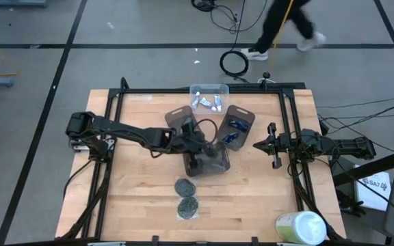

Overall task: Pick & Place Travel size toiletries
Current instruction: Put the bottom left black hairbrush into the bottom black transparent bin

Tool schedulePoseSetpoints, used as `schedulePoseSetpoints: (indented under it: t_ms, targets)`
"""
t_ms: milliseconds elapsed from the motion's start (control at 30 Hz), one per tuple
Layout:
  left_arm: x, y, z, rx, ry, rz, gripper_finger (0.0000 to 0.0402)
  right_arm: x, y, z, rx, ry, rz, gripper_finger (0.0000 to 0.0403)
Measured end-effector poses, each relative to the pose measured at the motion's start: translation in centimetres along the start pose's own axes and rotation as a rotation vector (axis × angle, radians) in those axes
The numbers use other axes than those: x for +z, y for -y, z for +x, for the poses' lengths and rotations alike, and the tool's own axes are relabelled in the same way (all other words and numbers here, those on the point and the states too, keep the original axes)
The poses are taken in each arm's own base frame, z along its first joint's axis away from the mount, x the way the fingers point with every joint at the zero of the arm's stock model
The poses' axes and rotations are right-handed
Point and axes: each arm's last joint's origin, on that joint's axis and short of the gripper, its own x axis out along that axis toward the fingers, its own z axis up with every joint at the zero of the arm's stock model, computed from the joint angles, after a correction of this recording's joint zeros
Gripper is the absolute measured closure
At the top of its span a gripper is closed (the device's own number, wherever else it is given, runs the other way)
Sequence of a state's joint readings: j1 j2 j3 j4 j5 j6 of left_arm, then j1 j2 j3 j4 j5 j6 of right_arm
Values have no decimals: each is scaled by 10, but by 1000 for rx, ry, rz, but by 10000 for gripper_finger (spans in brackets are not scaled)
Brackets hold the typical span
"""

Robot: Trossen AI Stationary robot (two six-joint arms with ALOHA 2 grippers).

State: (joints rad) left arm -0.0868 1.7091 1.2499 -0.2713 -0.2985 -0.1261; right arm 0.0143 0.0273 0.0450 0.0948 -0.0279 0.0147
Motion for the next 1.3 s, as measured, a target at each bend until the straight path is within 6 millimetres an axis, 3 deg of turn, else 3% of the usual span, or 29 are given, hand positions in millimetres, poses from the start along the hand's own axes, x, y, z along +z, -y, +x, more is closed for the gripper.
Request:
schedulePoseSetpoints:
  t_ms: [267,400,600,867,1300]
  targets:
    - [-13,-2,-1,18,-130,-62,401,0,0,0,0,-1,0,399]
    - [-17,0,-2,-55,-183,-78,401,0,0,0,-1,-1,0,399]
    - [-17,3,-2,-161,-208,-87,401,0,0,0,0,-1,0,399]
    - [-18,3,-2,-164,-212,-88,400,0,0,0,-1,-1,0,398]
    - [-18,4,-2,-183,-218,-109,360,0,0,0,0,-1,0,399]
